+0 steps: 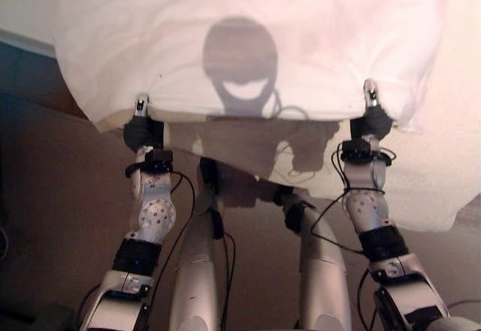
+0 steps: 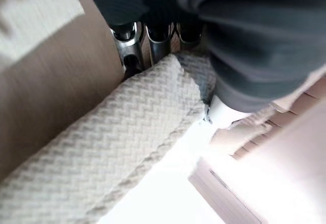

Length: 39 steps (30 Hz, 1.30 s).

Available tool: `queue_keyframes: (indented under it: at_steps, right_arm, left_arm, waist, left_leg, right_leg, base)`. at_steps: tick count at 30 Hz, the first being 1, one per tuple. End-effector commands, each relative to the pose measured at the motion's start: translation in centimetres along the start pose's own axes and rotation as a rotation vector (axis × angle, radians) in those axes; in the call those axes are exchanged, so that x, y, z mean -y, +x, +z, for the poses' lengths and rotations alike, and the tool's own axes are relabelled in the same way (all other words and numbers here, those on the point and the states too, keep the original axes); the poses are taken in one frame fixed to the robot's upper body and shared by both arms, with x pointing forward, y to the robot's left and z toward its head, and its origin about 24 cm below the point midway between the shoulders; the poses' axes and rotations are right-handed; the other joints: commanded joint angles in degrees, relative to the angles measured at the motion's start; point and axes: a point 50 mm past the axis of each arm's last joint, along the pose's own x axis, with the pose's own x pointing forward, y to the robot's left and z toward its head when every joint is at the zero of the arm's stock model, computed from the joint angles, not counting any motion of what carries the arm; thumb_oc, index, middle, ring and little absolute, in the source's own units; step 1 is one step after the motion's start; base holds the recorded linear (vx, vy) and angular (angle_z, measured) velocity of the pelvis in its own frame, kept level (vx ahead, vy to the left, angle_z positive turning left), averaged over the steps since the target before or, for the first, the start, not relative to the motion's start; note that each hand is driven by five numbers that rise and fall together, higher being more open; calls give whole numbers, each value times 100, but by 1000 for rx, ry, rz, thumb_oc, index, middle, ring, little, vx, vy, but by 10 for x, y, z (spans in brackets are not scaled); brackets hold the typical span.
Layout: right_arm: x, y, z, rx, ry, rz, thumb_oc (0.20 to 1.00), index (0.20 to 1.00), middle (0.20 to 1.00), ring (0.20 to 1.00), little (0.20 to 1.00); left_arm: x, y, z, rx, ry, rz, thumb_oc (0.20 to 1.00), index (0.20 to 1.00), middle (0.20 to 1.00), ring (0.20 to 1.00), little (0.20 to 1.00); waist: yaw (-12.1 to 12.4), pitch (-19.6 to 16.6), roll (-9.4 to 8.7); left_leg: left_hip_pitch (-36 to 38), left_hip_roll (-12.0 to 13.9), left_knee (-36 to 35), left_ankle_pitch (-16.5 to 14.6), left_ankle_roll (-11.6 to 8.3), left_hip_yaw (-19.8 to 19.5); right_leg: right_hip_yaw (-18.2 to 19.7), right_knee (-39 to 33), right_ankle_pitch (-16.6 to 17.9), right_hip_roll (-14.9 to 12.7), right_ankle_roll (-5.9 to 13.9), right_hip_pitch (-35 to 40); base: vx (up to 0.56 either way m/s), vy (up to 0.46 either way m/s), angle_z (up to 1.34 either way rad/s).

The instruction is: Make the bed

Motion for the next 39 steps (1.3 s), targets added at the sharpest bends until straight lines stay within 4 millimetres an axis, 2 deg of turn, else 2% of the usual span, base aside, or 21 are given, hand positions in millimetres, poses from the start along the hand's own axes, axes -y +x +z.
queue_keyframes:
  at_steps: [1,2,5,6,8,10,13,16,18,20,23,24,25,27,29,30,31,32,34,37,39]
  right_arm:
    - [39,-14,49,159,-66,-74,200,200,200,200,200]
    - [48,-17,47,145,-76,-109,200,200,200,200,200]
    - [56,-24,38,65,-105,-108,200,200,200,200,200]
    - [61,-27,39,59,-108,-122,200,200,200,200,200]
    - [78,-42,40,45,-100,-189,200,200,200,200,200]
    - [88,-51,45,46,-106,-229,200,200,200,200,200]
    - [96,-58,54,44,-151,-253,200,200,200,200,200]
    - [100,-61,64,77,-208,-278,200,200,200,200,200]
    - [101,-57,64,64,-250,-270,200,200,200,200,200]
    - [102,-57,60,41,-245,-267,200,200,200,200,200]
    - [106,-67,58,8,-244,-256,200,200,200,200,200]
    - [110,-73,56,-27,-288,-257,200,200,200,200,200]
    - [111,-77,58,-25,-284,-276,200,200,200,200,200]
    - [112,-81,56,-38,-270,-273,200,200,200,200,200]
    - [107,-72,52,-60,-323,-234,200,200,200,200,200]
    - [106,-71,54,-50,-320,-232,200,200,200,200,200]
    - [103,-67,58,-19,-307,-232,200,200,200,200,200]
    - [102,-65,56,-13,-286,-231,200,200,200,200,200]
    - [102,-66,57,-9,-276,-237,200,200,200,200,200]
    - [109,-72,70,24,-292,-278,200,200,200,200,200]
    - [110,-71,80,48,-330,-280,200,200,200,200,200]
  left_arm:
    - [-20,3,64,287,52,25,200,200,200,200,200]
    - [-22,3,64,292,47,31,200,200,200,200,200]
    - [-23,3,74,341,49,29,200,200,200,200,200]
    - [-22,5,79,364,46,28,200,200,200,200,200]
    - [-25,5,86,371,76,31,200,200,200,200,200]
    - [-24,8,89,352,146,1,200,200,200,200,200]
    - [-18,8,92,317,238,-63,200,200,200,200,200]
    - [-18,5,91,249,381,-125,200,200,200,200,200]
    - [-21,2,100,237,481,-140,200,200,200,200,200]
    - [-21,1,103,220,505,-151,200,200,200,200,200]
    - [-27,-4,106,213,540,-129,200,200,200,200,200]
    - [-28,-5,103,217,545,-115,200,200,200,200,200]
    - [-28,-7,104,206,517,-121,200,200,200,200,200]
    - [-35,-10,98,186,499,-86,200,200,200,200,200]
    - [-30,-15,96,206,503,-96,200,200,200,200,200]
    - [-29,-14,97,213,508,-97,200,200,200,200,200]
    - [-28,-14,102,233,500,-93,200,200,200,200,200]
    - [-31,-12,103,236,496,-80,200,200,200,200,200]
    - [-26,-12,105,251,491,-102,200,200,200,200,200]
    - [-10,-6,106,274,466,-164,200,200,200,200,200]
    - [-3,-2,98,240,457,-215,200,200,200,200,200]
  waist:
    - [-73,-460,144]
    - [-116,-500,115]
    - [35,-624,44]
    - [-21,-754,10]
    - [-142,-1056,34]
    - [-179,-1292,131]
    - [-184,-1499,169]
    - [-254,-1739,140]
    - [-190,-1790,233]
    - [-358,-1830,294]
    - [-299,-2044,264]
    - [-374,-2119,197]
    - [-324,-2266,256]
    - [-301,-2313,236]
    - [108,-2263,223]
    - [132,-2242,202]
    - [-5,-2259,96]
    - [-39,-2396,117]
    - [-43,-2464,169]
    - [-283,-2566,243]
    - [-332,-2561,280]
  left_leg:
    - [610,158,842,-1001,-204,143]
    - [779,282,1082,-1085,-271,227]
    - [1140,175,1585,-1149,-434,-481]
    - [1248,523,1324,-1072,-475,-433]
    - [1649,1229,256,-399,-704,-32]
    - [1979,1375,-358,-35,-817,-62]
    - [2074,858,30,-511,-682,-109]
    - [2065,234,471,-1052,-313,48]
    - [2259,-69,499,-1193,11,369]
    - [2623,-395,178,-1075,239,595]
    - [2995,-615,-430,-938,133,590]
    - [2997,-725,-454,-944,99,377]
    - [3036,-829,-324,-1055,66,241]
    - [2923,-880,16,-1221,80,251]
    - [2836,-1061,800,-1361,-91,-597]
    - [2802,-948,911,-1297,-141,-676]
    - [2890,-129,1034,-1344,-210,-441]
    - [2989,808,814,-930,-248,-340]
    - [3049,1072,590,-623,-344,-518]
    - [3172,1626,15,-92,-667,-504]
    - [3255,1329,-67,-707,-748,-462]
  right_leg:
    - [-329,-1189,1188,135,583,764]
    - [-410,-1309,1104,147,527,1129]
    - [-338,-1621,1041,274,473,1972]
    - [-355,-1626,1039,173,543,2113]
    - [-409,-1683,1060,67,731,2425]
    - [-456,-1717,1106,-176,870,2813]
    - [-579,-1744,1802,-856,1059,3232]
    - [-480,-1381,2290,-1334,1122,3288]
    - [-671,-430,2029,-1181,948,3200]
    - [-596,303,1563,-79,839,2866]
    - [-726,-698,1219,580,760,2803]
    - [-299,-1254,1023,915,578,2725]
    - [-206,-1748,1109,712,585,2999]
    - [-177,-1901,993,840,418,3142]
    - [-154,-1924,842,850,259,3339]
    - [-153,-1877,867,762,291,3341]
    - [-160,-1758,887,498,401,3296]
    - [-129,-1739,898,246,552,3271]
    - [-109,-1673,891,149,638,3240]
    - [-121,-1374,1042,-573,957,3242]
    - [-140,-1350,1429,-1052,1112,3381]
  base:
    - [118,-100,-1]
    - [152,-45,8]
    - [129,80,16]
    - [244,233,8]
    - [294,326,14]
    - [250,447,39]
    - [157,499,35]
    - [173,530,65]
    - [151,684,48]
    - [166,680,-8]
    - [88,205,-41]
    - [118,151,-31]
    - [140,135,20]
    - [111,138,56]
    - [2,310,3]
    - [-119,425,-61]
    - [-75,595,-67]
    - [-29,503,-35]
    - [5,459,-11]
    - [-7,692,-9]
    - [41,672,39]
